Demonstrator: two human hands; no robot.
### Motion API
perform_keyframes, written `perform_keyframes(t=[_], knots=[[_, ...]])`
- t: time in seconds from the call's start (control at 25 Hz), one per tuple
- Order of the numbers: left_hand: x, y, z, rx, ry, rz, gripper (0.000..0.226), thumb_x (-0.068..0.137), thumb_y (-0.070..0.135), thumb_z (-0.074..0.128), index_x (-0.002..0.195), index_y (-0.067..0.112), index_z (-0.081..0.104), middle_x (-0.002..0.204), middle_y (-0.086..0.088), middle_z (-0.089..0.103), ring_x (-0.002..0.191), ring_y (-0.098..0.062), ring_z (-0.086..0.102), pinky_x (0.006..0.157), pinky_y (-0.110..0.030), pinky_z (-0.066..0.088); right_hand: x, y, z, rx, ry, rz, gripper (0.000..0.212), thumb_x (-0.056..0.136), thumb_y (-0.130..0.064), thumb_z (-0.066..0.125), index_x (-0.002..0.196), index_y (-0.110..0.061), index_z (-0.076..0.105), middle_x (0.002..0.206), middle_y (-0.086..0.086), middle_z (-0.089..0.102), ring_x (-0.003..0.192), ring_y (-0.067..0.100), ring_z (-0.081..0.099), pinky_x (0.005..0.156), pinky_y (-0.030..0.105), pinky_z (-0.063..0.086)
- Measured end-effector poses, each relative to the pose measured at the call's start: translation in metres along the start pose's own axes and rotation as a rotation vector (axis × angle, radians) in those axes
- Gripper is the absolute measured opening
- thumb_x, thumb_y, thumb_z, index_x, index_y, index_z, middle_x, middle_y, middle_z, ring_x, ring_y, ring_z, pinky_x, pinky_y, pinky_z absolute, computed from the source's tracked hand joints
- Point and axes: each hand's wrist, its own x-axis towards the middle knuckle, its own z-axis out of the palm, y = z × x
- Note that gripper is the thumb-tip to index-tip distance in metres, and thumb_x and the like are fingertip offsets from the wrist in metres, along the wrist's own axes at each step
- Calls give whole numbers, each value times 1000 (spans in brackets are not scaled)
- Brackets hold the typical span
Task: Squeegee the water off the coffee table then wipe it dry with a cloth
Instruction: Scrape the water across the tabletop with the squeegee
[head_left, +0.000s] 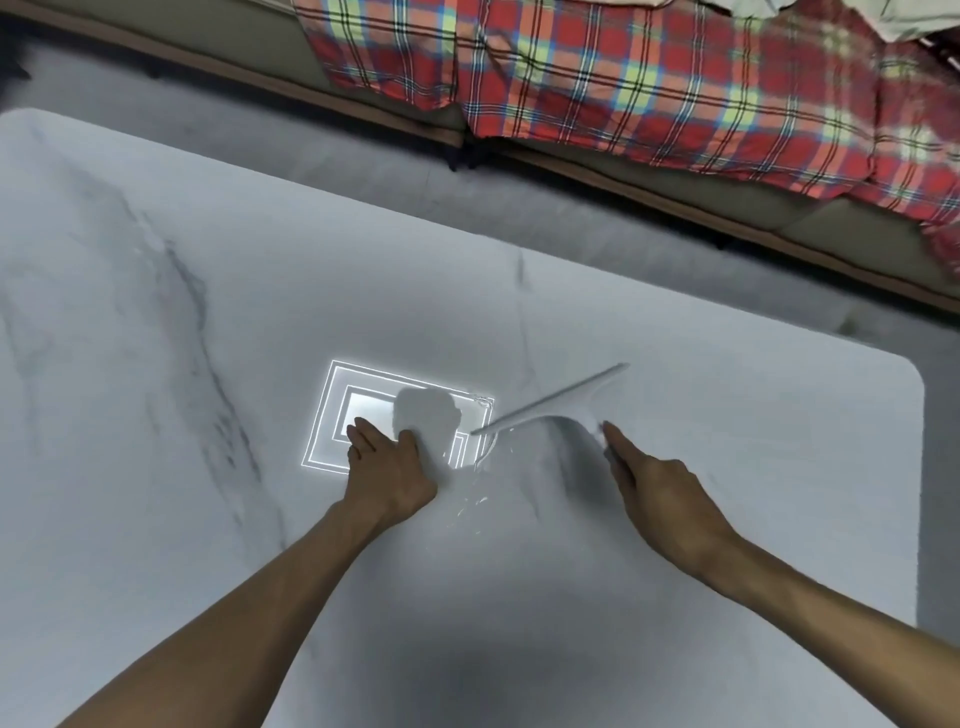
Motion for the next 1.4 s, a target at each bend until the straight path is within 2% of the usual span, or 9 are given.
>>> perform_keyframes(t=[0.16, 0.28, 0.36, 0.48, 0.6, 0.76, 0.96, 1.08, 1.4], knots=[[1, 6, 0, 28, -28, -40, 51, 76, 10, 35, 126, 4, 35, 142, -54, -4, 137, -64, -6, 117, -56, 11, 47, -2, -44, 84, 205, -8, 46, 103, -39, 33, 148, -28, 36, 106, 20, 69, 91, 40, 65, 81, 39, 52], [1, 8, -3, 6, -47, -40, 52, 77, 11, 37, 129, 3, 34, 143, -53, -5, 138, -63, -7, 118, -55, 11, 111, -23, -72, 371, 225, 149, 35, 104, -32, 28, 135, -29, 43, 90, 15, 54, 70, 29, 52, 48, 29, 39], [3, 10, -5, 2, -45, -27, 56, 83, 18, 44, 136, 4, 34, 148, -46, -2, 141, -58, -3, 118, -55, 13, 126, -28, -71, 448, 215, 238, 27, 103, -28, 25, 118, -32, 46, 89, 16, 53, 60, 29, 49, 41, 27, 37], [1, 13, -6, -11, -29, -68, 65, 88, 26, 50, 146, 4, 29, 153, -36, 2, 144, -51, 5, 117, -54, 16, 101, -20, -41, 290, 204, 224, 38, 103, -33, 22, 140, -27, 30, 97, 24, 61, 66, 36, 60, 49, 38, 52], [-2, 13, -3, -11, -6, -40, 49, 85, 11, 35, 133, 1, 33, 142, -55, -1, 138, -64, -2, 116, -56, 12, 47, -1, -2, 172, 147, 174, 50, 103, -32, 25, 152, -31, 13, 101, 24, 64, 83, 41, 63, 75, 41, 50], [-4, 9, -7, 26, -58, -8, 49, 79, 8, 37, 127, 4, 35, 140, -56, -7, 137, -65, -9, 117, -56, 7, -15, -6, 16, 123, -16, 154, 50, 104, -32, 28, 153, -28, 17, 85, 11, 66, 77, 32, 61, 70, 31, 44], [-10, 2, -12, 17, -78, 38, 52, 82, 9, 38, 133, 6, 33, 145, -49, -9, 140, -58, -12, 120, -51, 4, 64, -64, -35, 209, 238, 73, 44, 105, -28, 26, 144, -11, 34, 110, 25, 65, 90, 46, 63, 79, 52, 52], [-11, -3, -15, 13, -96, 56, 52, 81, 10, 42, 131, 3, 34, 148, -46, -10, 142, -54, -13, 120, -50, 5, 123, -109, -43, 285, 237, 81, 44, 103, -21, 24, 145, -10, 28, 113, 23, 62, 90, 38, 58, 73, 46, 51], [-10, -22, -3, 23, -3, 85, 46, 83, 10, 42, 128, 0, 39, 149, -40, 15, 145, -48, -1, 119, -47, 15, 29, -60, 40, 27, 69, -190, 51, 103, -26, 32, 150, -38, 19, 83, 11, 65, 73, 35, 60, 67, 39, 50]])
